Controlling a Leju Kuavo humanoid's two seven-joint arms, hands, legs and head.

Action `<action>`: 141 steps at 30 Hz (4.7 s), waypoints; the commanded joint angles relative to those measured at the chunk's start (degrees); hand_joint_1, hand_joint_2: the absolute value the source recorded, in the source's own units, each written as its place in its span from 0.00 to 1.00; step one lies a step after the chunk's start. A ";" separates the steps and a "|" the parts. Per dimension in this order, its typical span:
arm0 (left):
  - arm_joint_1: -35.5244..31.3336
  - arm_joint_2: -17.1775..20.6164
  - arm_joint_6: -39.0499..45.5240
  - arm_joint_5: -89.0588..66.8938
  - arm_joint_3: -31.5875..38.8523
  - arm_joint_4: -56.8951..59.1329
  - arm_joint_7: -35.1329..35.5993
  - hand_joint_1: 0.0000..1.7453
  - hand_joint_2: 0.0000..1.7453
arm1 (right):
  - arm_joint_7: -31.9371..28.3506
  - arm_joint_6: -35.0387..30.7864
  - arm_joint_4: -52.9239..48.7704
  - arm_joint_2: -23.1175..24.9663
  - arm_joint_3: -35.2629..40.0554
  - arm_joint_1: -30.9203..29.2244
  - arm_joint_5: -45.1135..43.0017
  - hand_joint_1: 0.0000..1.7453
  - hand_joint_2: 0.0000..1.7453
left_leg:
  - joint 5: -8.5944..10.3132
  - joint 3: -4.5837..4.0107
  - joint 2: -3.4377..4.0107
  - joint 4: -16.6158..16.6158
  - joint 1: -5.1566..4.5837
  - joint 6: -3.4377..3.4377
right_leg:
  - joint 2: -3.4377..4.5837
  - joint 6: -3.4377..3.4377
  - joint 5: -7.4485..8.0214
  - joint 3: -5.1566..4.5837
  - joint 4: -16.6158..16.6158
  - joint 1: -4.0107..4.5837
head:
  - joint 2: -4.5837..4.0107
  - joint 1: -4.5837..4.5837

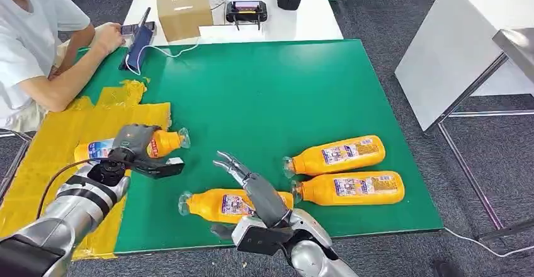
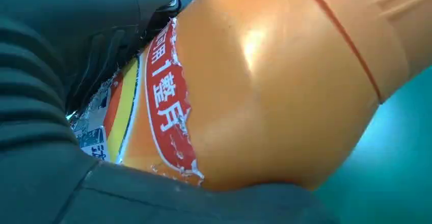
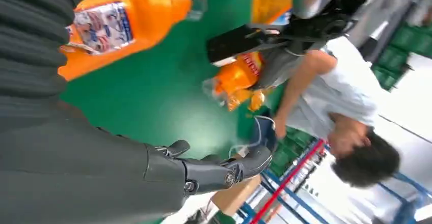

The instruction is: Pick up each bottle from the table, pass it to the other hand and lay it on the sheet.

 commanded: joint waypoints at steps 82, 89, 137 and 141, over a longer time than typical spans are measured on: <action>33.75 -10.47 13.65 53.71 14.90 -63.78 -29.61 0.00 1.00 | 27.57 -3.18 32.18 -1.38 2.13 -6.93 39.74 0.98 1.00 | -0.13 0.43 -0.23 -0.06 0.08 -0.06 | 0.17 -0.06 -0.07 0.42 -0.16 0.01 | 0.00 -0.02; 33.55 -10.62 14.06 54.76 14.79 -63.41 -30.19 0.00 1.00 | 27.54 -2.80 31.97 -1.28 1.33 -6.71 39.71 1.00 1.00 | -0.33 0.89 -0.33 -0.11 0.13 -0.26 | 0.21 -0.08 -0.37 0.27 -0.19 0.00 | 0.00 -0.02; 38.28 -7.56 -15.76 77.42 8.99 -62.73 -30.44 0.00 1.00 | 0.42 -23.48 6.40 2.51 -6.76 3.68 17.13 1.00 1.00 | -0.32 0.40 -0.05 -0.09 0.11 -0.16 | 0.44 0.00 -0.19 0.39 -0.16 0.01 | 0.00 -0.02; 38.17 -7.54 -17.85 79.19 8.60 -62.57 -30.66 0.00 1.00 | 0.64 -23.31 7.58 2.83 -5.75 2.79 17.42 1.00 1.00 | -0.32 0.41 -0.10 -0.07 0.14 -0.16 | 0.42 0.00 -0.21 0.42 -0.16 0.03 | 0.00 -0.02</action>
